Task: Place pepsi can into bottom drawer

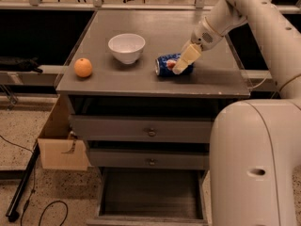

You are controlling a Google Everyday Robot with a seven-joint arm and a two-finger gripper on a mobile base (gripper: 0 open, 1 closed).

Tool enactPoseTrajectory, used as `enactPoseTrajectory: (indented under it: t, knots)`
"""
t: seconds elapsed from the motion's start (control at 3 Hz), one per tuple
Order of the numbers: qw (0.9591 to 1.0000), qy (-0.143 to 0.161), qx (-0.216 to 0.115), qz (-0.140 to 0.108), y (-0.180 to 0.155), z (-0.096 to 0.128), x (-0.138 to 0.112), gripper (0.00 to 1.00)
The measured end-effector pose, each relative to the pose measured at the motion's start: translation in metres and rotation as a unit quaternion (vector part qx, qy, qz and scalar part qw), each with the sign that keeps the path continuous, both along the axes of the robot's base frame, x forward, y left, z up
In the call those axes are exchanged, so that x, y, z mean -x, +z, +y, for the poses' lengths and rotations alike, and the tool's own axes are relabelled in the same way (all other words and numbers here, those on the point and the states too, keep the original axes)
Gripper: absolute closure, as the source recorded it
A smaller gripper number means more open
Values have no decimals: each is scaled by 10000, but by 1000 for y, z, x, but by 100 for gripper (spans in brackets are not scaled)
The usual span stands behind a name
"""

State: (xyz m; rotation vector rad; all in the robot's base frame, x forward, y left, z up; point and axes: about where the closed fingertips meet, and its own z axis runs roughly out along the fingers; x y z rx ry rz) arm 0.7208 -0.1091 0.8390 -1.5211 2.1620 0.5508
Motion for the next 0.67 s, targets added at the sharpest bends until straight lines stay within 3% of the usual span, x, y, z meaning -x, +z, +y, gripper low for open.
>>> enactPoseTrajectory:
  t: [0.67]
  knots:
    - [10000, 0, 0, 0, 0, 0, 0, 70]
